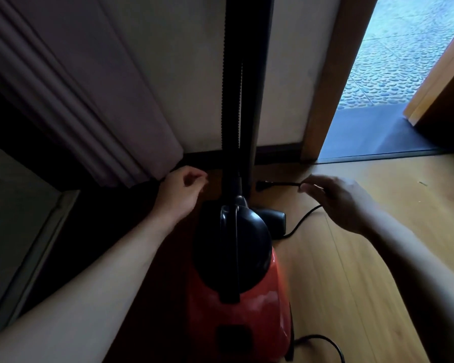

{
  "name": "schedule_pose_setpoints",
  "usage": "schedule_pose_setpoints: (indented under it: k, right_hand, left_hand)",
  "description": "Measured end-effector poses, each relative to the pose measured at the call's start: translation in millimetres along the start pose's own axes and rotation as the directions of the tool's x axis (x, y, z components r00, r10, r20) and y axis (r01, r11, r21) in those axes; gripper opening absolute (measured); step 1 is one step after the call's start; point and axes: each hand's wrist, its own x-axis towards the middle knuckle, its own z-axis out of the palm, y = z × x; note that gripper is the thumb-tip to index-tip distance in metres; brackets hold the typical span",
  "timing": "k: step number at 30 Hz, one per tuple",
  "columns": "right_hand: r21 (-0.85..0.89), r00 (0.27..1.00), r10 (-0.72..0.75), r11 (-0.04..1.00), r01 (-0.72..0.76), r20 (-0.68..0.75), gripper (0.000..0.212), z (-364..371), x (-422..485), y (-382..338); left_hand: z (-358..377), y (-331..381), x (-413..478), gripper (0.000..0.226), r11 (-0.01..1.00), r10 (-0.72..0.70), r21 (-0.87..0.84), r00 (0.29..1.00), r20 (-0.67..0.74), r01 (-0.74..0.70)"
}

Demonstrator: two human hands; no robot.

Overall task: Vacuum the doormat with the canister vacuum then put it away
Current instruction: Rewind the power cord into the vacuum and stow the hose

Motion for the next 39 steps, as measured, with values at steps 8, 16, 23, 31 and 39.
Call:
schedule_pose_setpoints:
  k: [8, 16, 23, 31, 39]
  right_hand:
    - [0.085, 0.993, 0.034, 0.995, -0.043, 0.112, 0.052, 52.1, 24.4, 11.3]
    - [0.347, 0.971, -0.045, 0.937, -0.04, 0.235, 0.032, 87.1, 48.4, -22.9]
    - [0.363, 0.971, -0.065, 0.931, -0.023, 0.229, 0.037, 94.1, 57.3, -36.2]
    - [0.344, 0.982, 0.04, 0.933, -0.103, 0.185, 0.018, 89.9, 68.2, -58.2]
    - [0.258, 0.967, 0.211, 0.935, -0.242, 0.143, 0.021, 69.8, 73.2, -76.5]
  left_hand:
    - [17.9, -37.5, 26.1, 0.016, 0.996, -0.072, 0.071, 0.987, 0.143, 0.062]
    - [23.5, -46.8, 19.7, 0.036, 1.0, -0.025, -0.008, 0.942, 0.335, 0.03]
    - [17.6, -65.2, 25.5, 0.034, 0.988, -0.062, 0.154, 0.956, 0.288, 0.018]
    - [-9.0, -64.5, 8.5, 0.021, 0.869, 0.127, 0.461, 0.982, 0.141, -0.179]
    - [-133.7, -65.2, -50.1, 0.013, 0.9, 0.078, 0.429, 0.997, 0.015, -0.077]
